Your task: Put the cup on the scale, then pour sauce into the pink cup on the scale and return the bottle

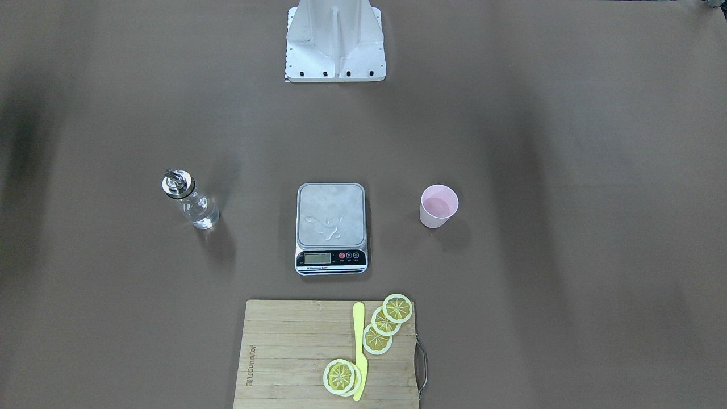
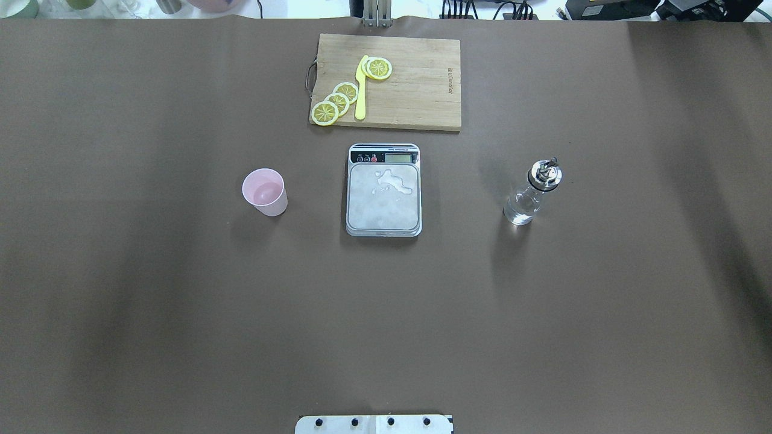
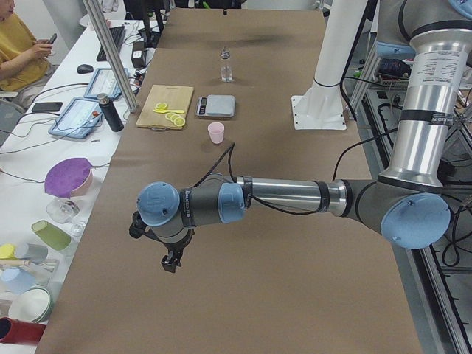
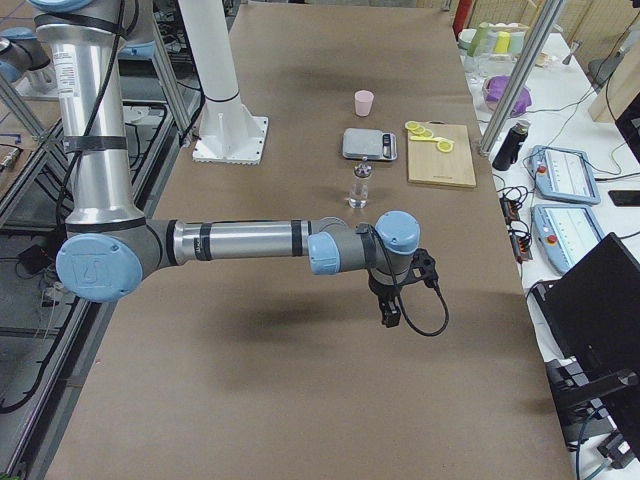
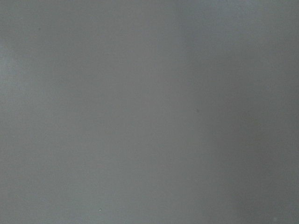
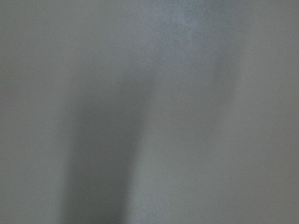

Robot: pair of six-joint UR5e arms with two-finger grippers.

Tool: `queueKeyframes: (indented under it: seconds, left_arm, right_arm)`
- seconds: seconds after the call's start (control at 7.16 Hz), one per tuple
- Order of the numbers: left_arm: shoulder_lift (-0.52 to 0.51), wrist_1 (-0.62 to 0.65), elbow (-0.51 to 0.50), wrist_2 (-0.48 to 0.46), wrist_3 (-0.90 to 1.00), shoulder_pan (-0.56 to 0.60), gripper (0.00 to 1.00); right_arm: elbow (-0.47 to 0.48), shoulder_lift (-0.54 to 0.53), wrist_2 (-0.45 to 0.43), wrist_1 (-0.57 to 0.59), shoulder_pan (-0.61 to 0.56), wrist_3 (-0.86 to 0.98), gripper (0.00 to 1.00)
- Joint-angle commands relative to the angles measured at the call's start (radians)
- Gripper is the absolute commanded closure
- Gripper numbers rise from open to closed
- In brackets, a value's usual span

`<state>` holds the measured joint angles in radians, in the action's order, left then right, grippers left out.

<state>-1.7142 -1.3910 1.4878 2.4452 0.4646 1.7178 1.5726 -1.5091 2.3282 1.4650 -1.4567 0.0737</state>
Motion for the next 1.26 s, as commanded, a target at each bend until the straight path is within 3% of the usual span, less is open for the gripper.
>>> queueKeyframes:
  seconds: [0.0,0.28,0.56,0.84,1.12]
  left_arm:
    - [0.028,0.003,0.062,-0.006,-0.086,0.000,0.02]
    - [0.030,-0.047,0.121,-0.012,-0.245,-0.018,0.02]
    - [0.013,-0.052,0.185,-0.015,-0.286,-0.171,0.01]
    - [-0.080,-0.060,0.202,0.014,-0.542,-0.236,0.00]
    - [-0.216,-0.059,0.207,0.002,-0.811,-0.425,0.00]
  right_arm:
    - [0.003,-0.002,0.002,0.000,-0.002,0.000,0.00]
    - [0.006,0.001,0.010,0.000,-0.010,0.000,0.00]
    - [0.013,0.000,0.011,-0.002,-0.014,0.000,0.00]
    - [0.036,-0.011,0.063,-0.008,-0.039,0.001,0.00]
    - [0.037,-0.020,0.051,-0.009,-0.048,0.003,0.00]
